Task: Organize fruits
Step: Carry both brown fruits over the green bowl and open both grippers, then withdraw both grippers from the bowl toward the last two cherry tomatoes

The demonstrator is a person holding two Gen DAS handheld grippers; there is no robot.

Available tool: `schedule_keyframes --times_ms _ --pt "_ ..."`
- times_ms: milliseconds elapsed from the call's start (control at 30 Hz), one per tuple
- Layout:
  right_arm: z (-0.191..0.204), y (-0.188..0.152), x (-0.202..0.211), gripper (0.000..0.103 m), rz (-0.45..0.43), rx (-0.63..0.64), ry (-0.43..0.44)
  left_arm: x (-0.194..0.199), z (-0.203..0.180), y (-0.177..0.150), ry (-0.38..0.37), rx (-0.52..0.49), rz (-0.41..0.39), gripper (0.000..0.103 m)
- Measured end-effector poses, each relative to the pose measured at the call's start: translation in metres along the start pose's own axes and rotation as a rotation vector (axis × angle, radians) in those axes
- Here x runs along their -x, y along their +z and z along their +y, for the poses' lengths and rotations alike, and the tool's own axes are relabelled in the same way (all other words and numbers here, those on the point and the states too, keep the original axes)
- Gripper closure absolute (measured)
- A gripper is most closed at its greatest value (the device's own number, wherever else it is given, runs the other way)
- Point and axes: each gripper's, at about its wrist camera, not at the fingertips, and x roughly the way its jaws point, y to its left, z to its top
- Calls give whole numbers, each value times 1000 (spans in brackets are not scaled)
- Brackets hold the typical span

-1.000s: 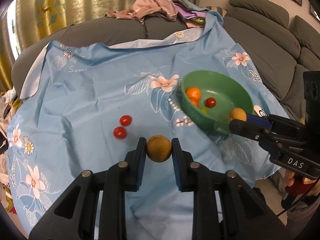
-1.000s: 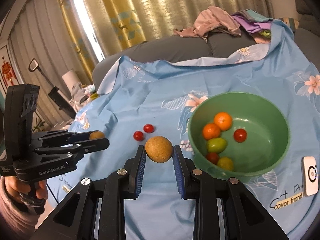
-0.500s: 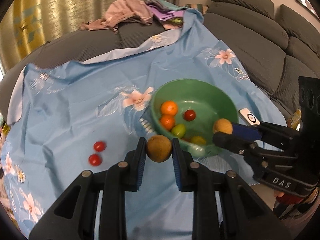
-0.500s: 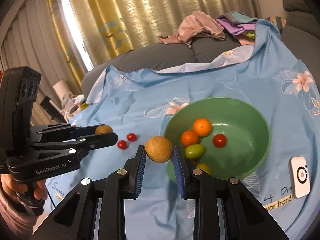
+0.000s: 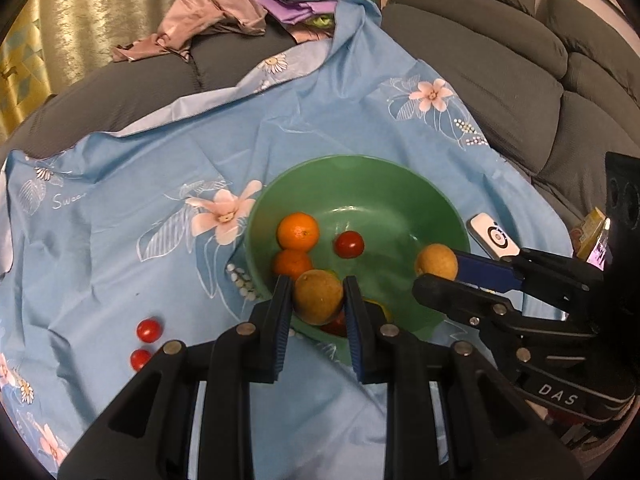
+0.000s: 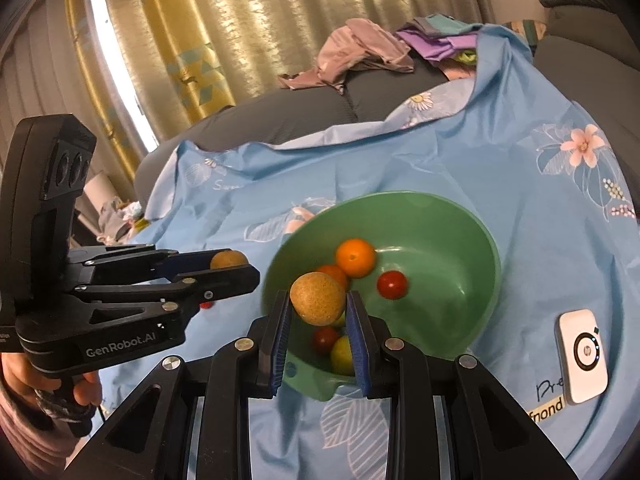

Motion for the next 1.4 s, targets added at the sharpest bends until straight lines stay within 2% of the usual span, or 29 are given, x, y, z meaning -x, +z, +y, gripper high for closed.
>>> schedule_keyframes --times_ms 333,800,833,900,933,967,1000,1067,1267,1400 --pt "-16 -2 -14 74 28 -2 -86 -35 -4 5 -1 -24 57 78" --pt "-21 -4 -22 74 51 12 -136 -56 -1 2 18 -23 101 77" --pt "-21 -4 -23 74 54 11 -142 -56 0 2 22 -21 102 75" --pt "-21 -4 -23 74 60 8 -157 -56 0 2 28 -19 104 65" --pt "-21 -4 -23 74 61 8 -160 -56 0 2 36 -18 103 52" --pt "-22 -4 -23 73 64 6 -165 -54 0 2 37 -17 97 45" --pt "-22 -4 -23 70 67 4 -169 -52 0 2 36 -15 90 43" --pt "-22 -4 -20 68 67 -4 -178 -48 -1 2 64 -15 87 26" --pt "-15 -4 -2 68 30 -28 -159 -19 7 -16 91 38 59 22" --pt "5 -11 12 68 19 -12 -112 10 24 -49 124 117 50 17"
